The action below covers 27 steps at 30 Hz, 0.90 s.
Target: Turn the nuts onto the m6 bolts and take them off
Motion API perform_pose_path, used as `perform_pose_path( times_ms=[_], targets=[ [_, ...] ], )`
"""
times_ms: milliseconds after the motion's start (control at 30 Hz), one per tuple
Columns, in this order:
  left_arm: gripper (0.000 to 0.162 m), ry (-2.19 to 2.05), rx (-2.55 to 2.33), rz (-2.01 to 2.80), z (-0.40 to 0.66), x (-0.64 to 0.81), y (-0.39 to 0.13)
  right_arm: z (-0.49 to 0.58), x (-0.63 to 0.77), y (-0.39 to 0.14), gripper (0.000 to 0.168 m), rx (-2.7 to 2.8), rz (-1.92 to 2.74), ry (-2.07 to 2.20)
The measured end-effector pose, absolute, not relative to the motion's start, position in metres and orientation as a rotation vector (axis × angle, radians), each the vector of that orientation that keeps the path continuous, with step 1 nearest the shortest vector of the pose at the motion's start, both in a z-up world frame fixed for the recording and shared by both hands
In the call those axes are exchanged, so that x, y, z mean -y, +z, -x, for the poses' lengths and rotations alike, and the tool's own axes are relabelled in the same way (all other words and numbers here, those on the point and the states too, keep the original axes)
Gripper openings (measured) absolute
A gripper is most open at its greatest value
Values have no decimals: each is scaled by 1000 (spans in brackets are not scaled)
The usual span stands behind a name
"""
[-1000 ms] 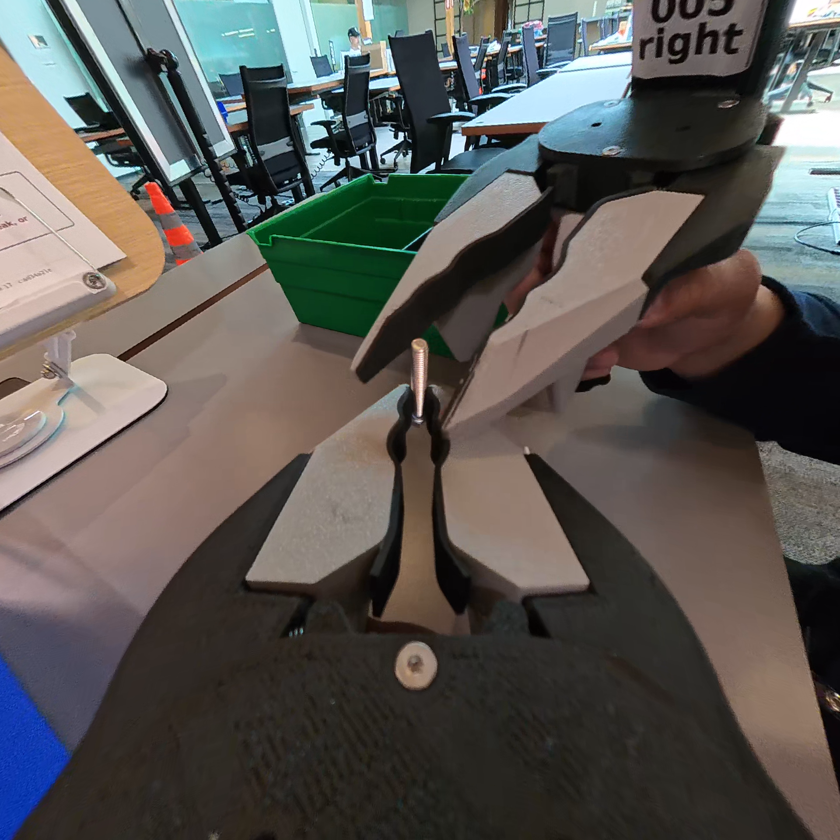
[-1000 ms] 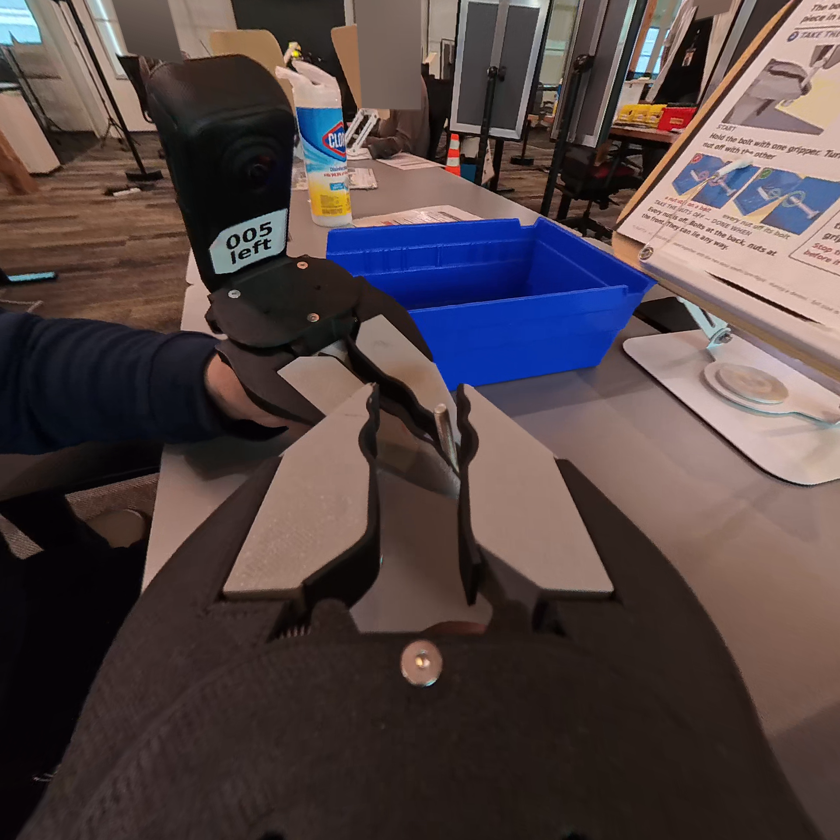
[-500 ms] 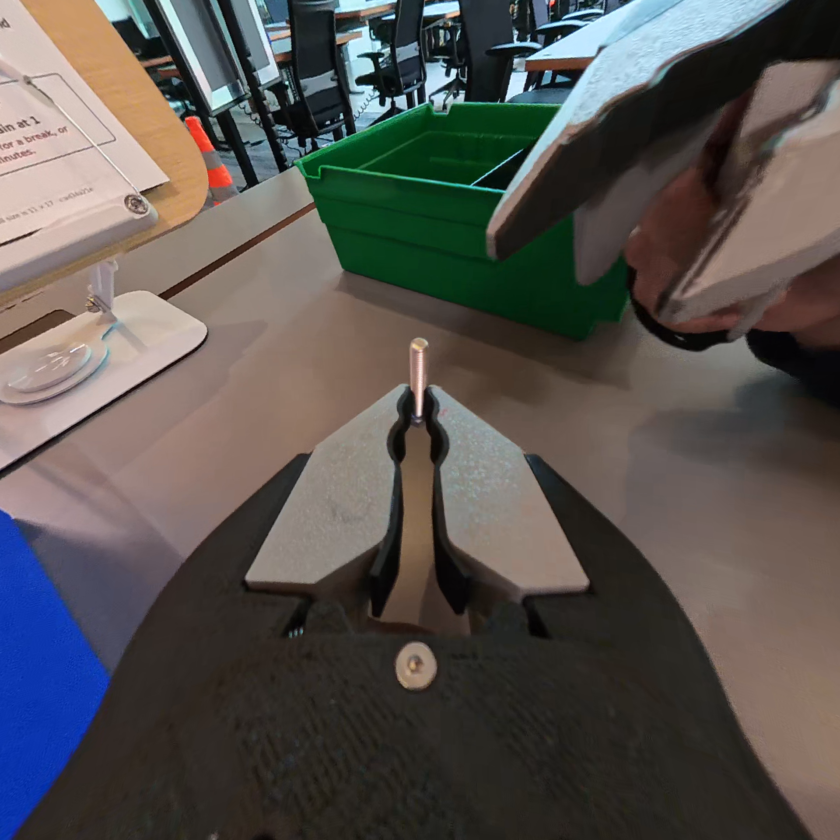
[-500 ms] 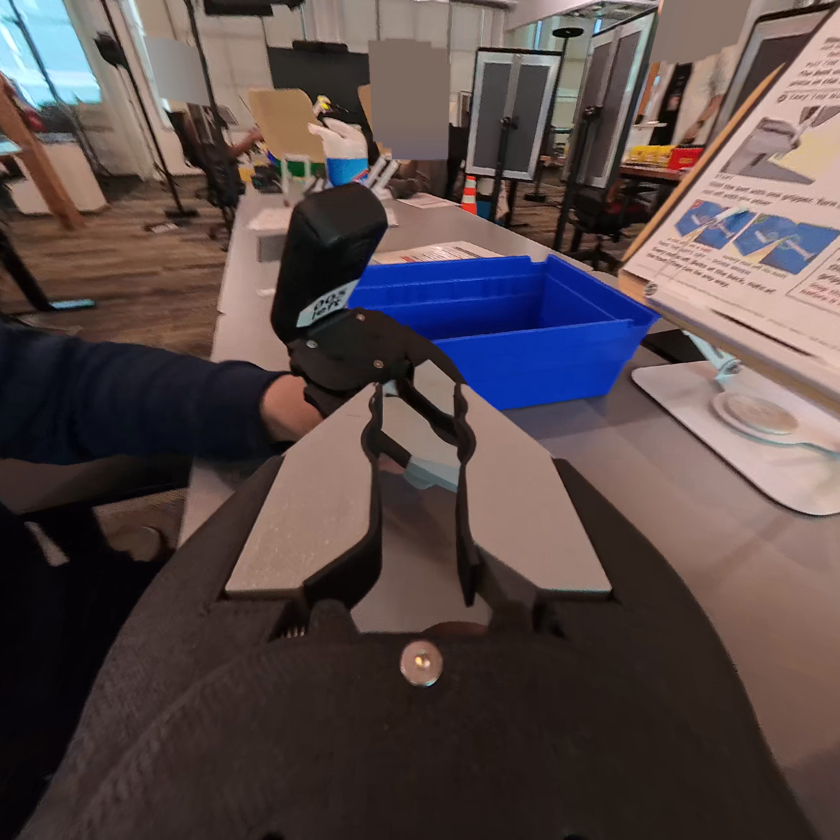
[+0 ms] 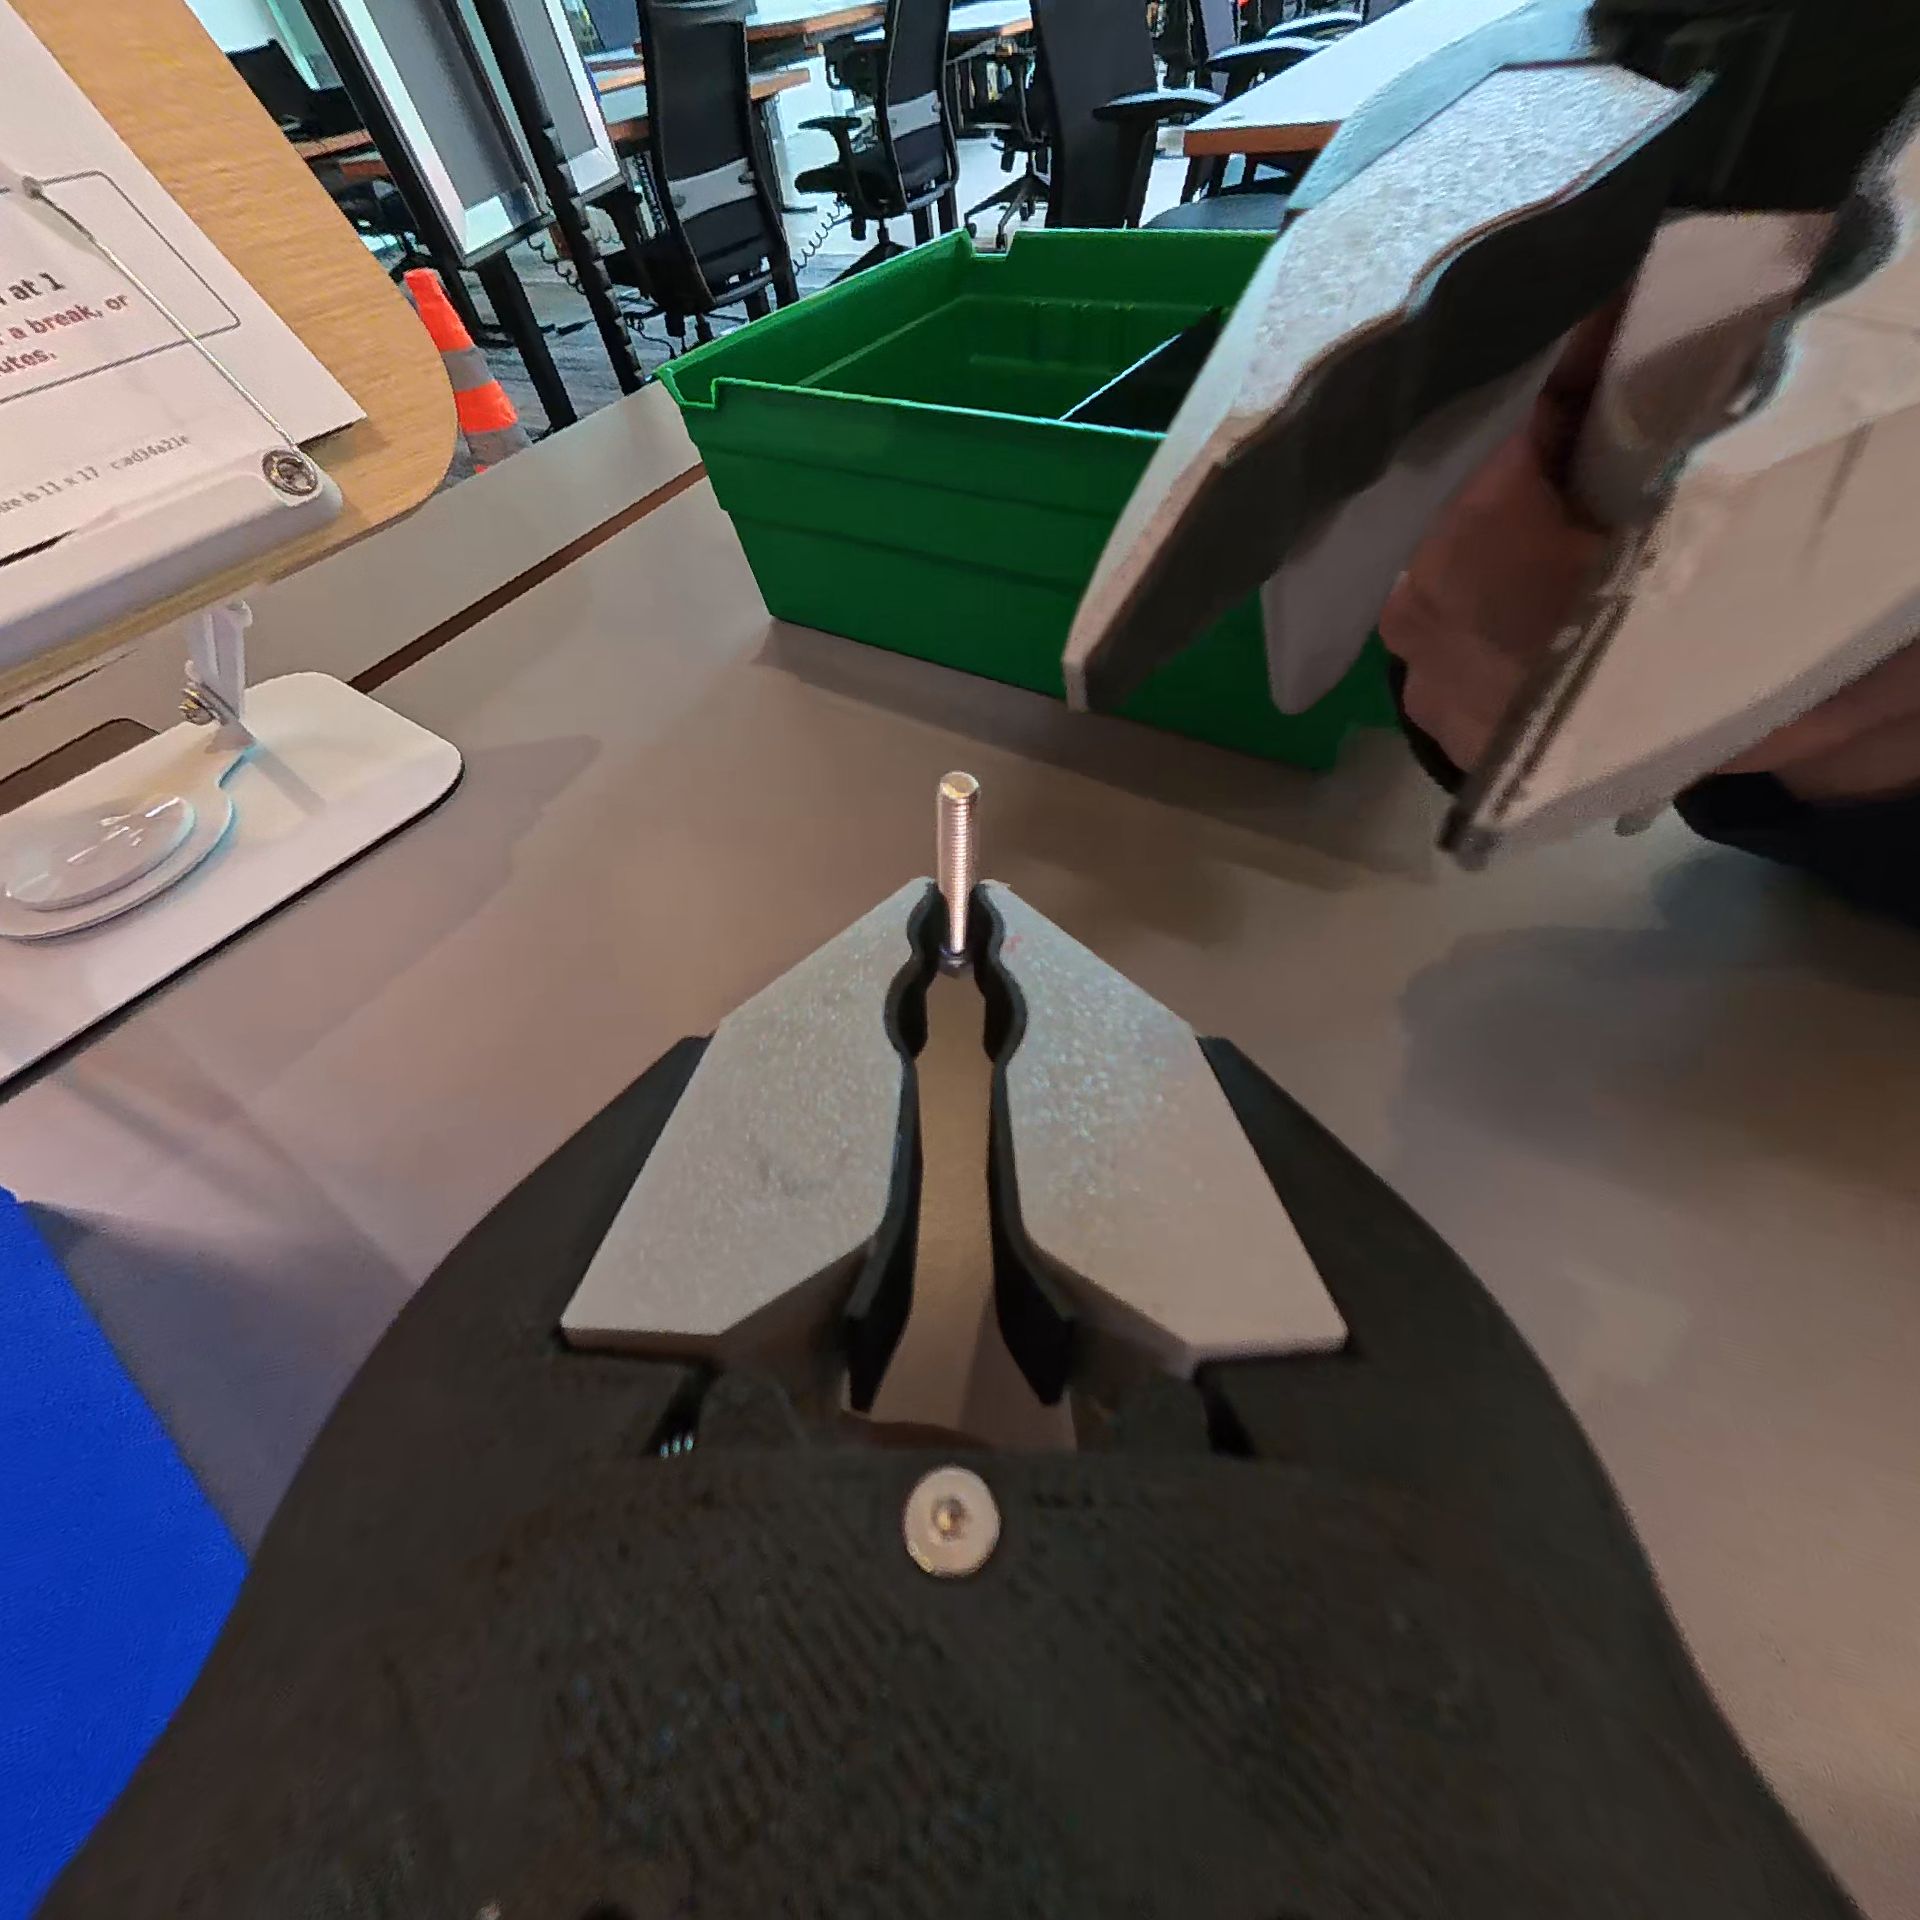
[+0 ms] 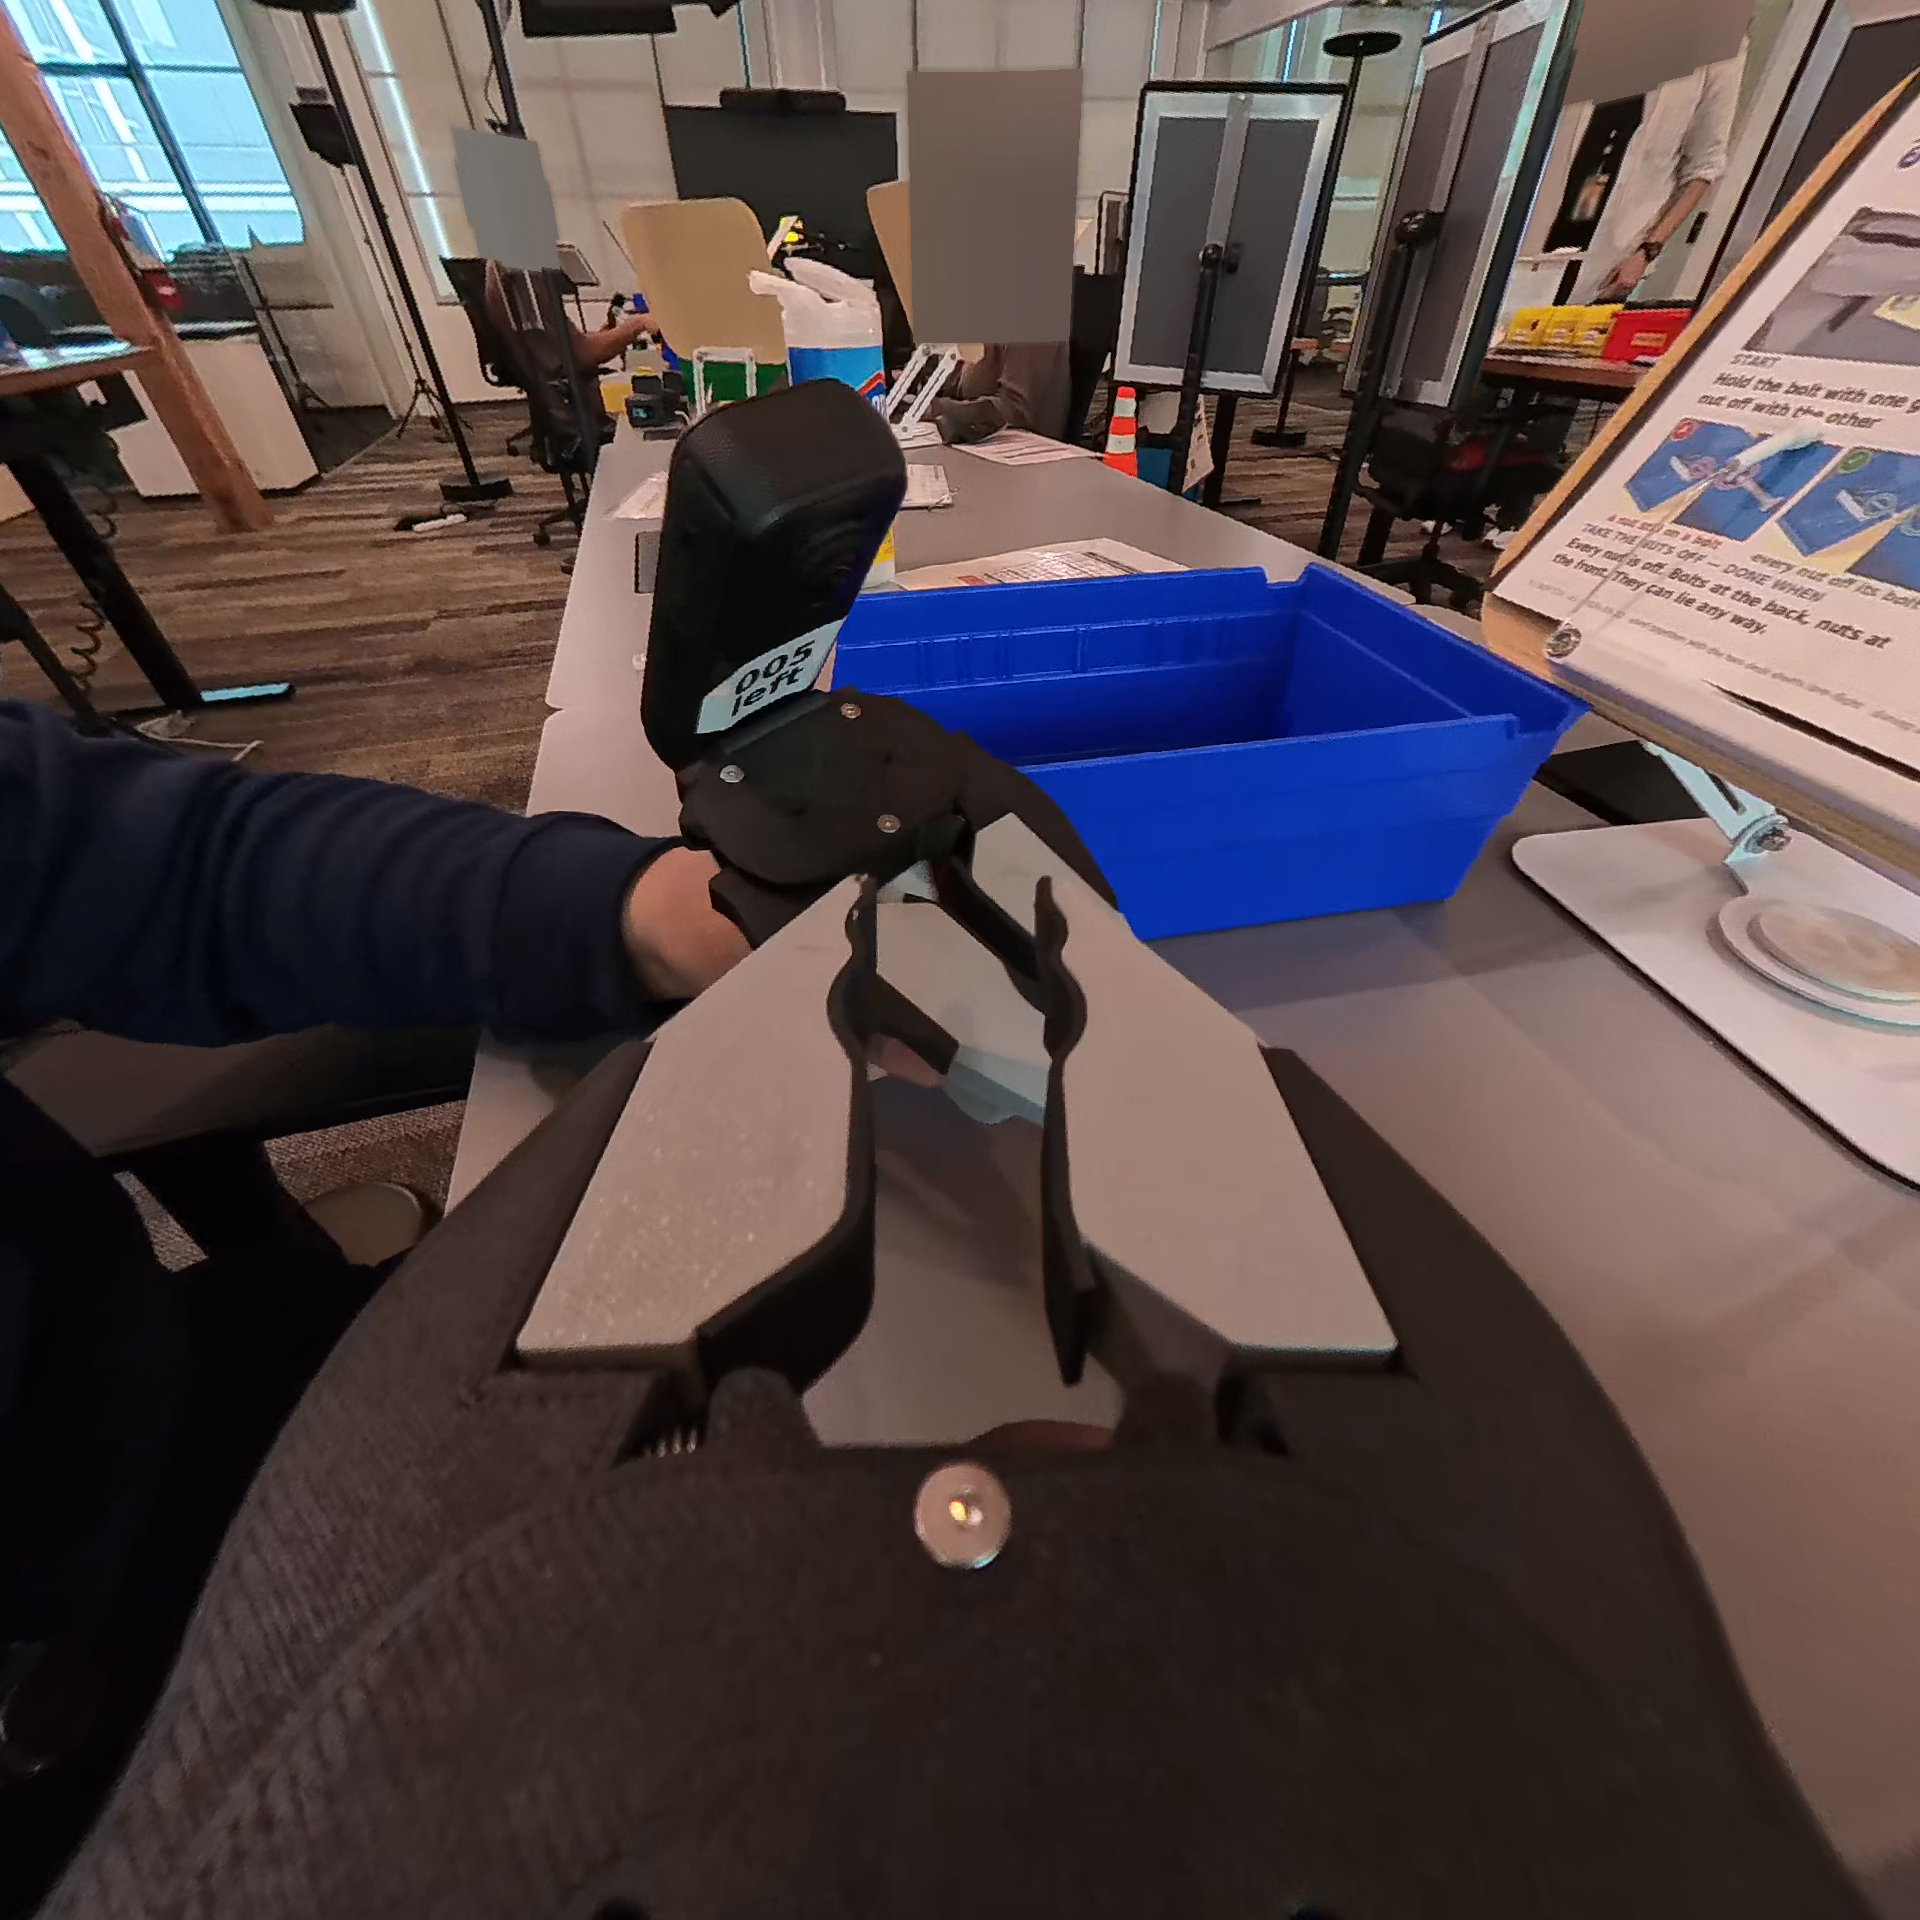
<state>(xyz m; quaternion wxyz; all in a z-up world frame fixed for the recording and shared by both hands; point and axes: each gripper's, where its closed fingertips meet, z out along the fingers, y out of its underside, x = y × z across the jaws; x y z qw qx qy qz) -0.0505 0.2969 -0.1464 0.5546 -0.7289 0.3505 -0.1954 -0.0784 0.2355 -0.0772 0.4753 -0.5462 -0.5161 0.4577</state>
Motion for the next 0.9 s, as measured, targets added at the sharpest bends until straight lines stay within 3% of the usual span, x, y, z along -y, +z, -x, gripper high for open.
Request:
perform_pose_path(
  times_ms=[767,900],
  targets=[
    [2,-367,-849,1744,58,-306,-159,83,-150,-70,33,1421,1190,1237],
    [2,-351,-850,1750,60,-308,-161,75,-104,-92,33,1541,1221,1135]
  ],
)
